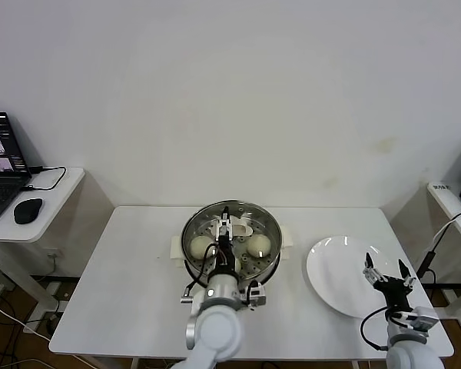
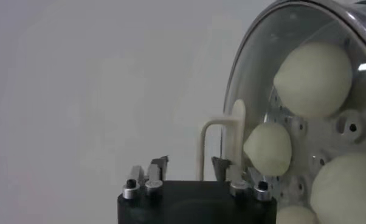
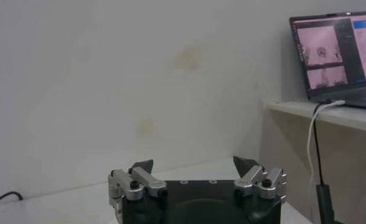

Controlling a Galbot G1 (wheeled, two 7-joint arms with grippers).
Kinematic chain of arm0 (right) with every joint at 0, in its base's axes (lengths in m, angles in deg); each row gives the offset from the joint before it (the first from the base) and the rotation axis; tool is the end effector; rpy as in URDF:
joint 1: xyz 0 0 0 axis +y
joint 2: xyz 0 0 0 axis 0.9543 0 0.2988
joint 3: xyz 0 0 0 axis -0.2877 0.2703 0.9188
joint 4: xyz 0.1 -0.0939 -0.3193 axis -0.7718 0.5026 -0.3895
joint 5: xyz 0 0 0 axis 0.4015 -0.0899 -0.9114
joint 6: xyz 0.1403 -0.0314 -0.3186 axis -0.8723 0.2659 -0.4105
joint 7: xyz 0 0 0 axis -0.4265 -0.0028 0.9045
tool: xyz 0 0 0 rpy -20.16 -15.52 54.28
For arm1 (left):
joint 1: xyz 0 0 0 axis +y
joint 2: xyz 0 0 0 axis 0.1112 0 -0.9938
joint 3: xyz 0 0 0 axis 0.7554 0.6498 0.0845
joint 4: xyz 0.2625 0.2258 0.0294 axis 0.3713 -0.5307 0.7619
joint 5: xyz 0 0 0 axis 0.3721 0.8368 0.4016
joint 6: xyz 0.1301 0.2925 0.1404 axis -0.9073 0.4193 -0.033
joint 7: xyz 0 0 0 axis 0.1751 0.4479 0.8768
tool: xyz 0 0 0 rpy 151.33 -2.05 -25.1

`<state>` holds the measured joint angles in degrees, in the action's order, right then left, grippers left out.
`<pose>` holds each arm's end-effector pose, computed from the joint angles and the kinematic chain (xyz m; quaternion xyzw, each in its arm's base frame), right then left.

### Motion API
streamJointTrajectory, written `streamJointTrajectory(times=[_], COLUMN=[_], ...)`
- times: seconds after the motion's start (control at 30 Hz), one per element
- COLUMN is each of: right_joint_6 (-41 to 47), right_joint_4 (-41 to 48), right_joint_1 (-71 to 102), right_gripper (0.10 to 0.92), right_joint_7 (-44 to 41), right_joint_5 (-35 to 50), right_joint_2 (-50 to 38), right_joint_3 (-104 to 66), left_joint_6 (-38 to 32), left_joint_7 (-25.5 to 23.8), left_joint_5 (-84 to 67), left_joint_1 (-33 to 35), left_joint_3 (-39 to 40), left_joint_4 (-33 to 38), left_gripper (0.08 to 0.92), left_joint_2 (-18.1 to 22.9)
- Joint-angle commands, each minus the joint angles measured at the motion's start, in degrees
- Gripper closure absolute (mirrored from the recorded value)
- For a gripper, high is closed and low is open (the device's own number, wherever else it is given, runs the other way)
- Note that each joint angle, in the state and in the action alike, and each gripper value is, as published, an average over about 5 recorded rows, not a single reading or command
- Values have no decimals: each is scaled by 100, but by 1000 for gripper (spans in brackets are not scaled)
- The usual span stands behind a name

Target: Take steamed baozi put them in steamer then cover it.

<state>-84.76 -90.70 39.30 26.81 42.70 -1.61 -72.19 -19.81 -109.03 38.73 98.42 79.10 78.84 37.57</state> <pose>0.2201 -0.1568 -0.3398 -0.1119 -0.9909 -0.0622 0.0405 0.2662 -0.1691 -0.2486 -0.0301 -0.7376 -0.6745 0.0109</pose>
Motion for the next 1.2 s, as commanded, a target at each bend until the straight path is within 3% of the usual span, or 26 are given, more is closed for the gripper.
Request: streamJointTrajectory(times=[0.03, 0.23, 0.37, 0.47, 0.6, 0.77, 1.0, 1.2], right_joint_6=[16, 96, 226, 331, 497, 396, 269, 330], right_joint_4=[-55, -309, -632, -847, -943, -836, -786, -810], right_joint_1=[33, 237, 472, 613, 653, 627, 823, 1039], right_gripper=[203, 203, 203, 202, 203, 202, 203, 203], right_joint_7=[2, -115, -125, -156, -211, -285, -202, -99], right_joint_5=[-8, -51, -11, -28, 0, -246, -366, -650], right_joint_2=[-18, -110, -441, -719, -862, -775, -668, -652], right_joint_3=[-7, 111, 435, 623, 724, 733, 774, 753], left_joint_6=[-26, -368, -613, -945, -2427, -3719, -3844, -3734], left_joint_7=[-161, -104, -17, 613, 1717, 2021, 2296, 2165], left_joint_5=[-213, -976, -2209, -3985, -6487, -7917, -8340, -8724], left_joint_1=[372, 690, 961, 1323, 2022, 2869, 3585, 3742], left_joint_3=[-28, -507, -1195, -1981, -3263, -4024, -4087, -3967], left_joint_4=[870, 1884, 2662, 2879, 2504, 1694, 963, 754], left_gripper=[220, 178, 177, 177, 177, 177, 177, 177], left_joint_2=[-150, -369, -762, -1077, -1167, -961, -683, -690])
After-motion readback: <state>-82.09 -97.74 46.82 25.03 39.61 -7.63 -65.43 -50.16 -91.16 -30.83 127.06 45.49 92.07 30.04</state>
